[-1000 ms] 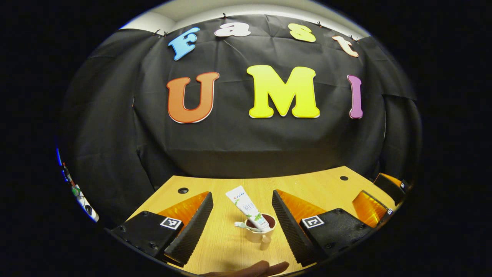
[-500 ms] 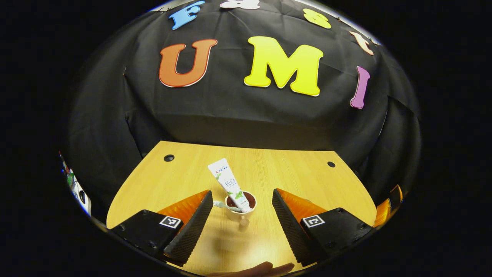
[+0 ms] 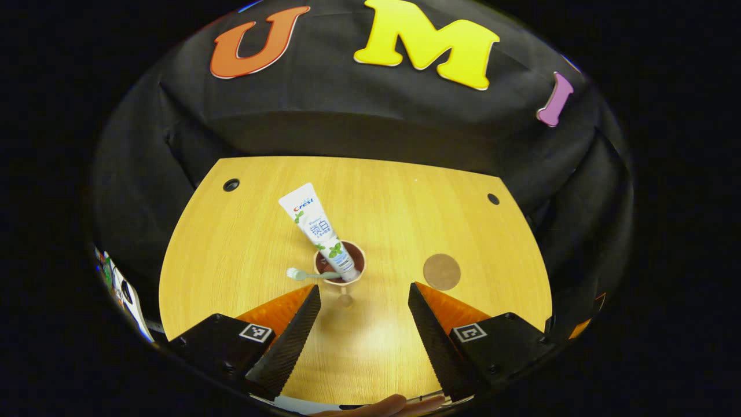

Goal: Put the toothbrush and toothpaste on the desktop into the cup, then pick up the cup and place it on the coaster on the desktop.

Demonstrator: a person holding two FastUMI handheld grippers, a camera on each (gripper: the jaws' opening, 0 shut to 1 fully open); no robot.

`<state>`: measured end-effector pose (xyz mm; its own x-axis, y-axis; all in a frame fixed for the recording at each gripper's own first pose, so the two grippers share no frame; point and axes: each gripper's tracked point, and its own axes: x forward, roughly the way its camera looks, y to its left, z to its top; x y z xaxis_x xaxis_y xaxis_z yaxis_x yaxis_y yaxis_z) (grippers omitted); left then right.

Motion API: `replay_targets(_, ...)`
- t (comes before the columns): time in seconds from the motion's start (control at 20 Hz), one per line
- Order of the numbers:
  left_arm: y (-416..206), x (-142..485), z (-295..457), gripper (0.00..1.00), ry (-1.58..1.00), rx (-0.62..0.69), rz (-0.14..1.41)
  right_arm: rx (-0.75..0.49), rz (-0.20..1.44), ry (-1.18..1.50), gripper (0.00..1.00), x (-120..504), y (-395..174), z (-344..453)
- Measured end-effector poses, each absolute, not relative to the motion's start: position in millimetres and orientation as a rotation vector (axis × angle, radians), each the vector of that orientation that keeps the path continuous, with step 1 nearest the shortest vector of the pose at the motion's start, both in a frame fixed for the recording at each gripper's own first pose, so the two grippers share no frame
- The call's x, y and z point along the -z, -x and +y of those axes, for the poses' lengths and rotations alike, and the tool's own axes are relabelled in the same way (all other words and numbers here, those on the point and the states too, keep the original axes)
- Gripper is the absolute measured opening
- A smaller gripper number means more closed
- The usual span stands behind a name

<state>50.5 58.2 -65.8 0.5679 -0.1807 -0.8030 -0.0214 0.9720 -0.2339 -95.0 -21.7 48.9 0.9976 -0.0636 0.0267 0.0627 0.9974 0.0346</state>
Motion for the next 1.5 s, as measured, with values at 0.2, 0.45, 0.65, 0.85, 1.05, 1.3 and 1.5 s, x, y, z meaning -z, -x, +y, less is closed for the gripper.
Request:
replay_targets(0.2, -55, 98, 62, 0.97, 0.250, 0.060, 1.080, 0.053, -0.007, -0.049, 0.96, -38, 93, -25)
replay_targets(0.45, -66, 147, 57, 0.97, 0.290, 0.041, 1.179, 0.038, 0.030, -0.040, 0.96, -21, 88, -23)
replay_targets(0.65, -69, 177, 55, 0.96, 0.248, 0.048, 1.231, 0.023, 0.062, -0.039, 0.95, -7, 82, -19)
replay_targets(0.85, -78, 199, 56, 0.94, 0.247, 0.019, 1.257, 0.022, 0.097, -0.041, 0.96, 7, 77, -20)
replay_targets(1.05, -79, 221, 60, 0.82, 0.263, -0.009, 1.294, 0.026, 0.121, -0.060, 0.96, 14, 74, -24)
replay_targets(1.3, -75, 231, 60, 0.70, 0.219, -0.001, 1.306, 0.019, 0.138, -0.085, 0.96, 20, 70, -22)
replay_targets(1.5, -72, 240, 57, 0.67, 0.187, 0.024, 1.317, 0.020, 0.136, -0.067, 0.93, 22, 71, -22)
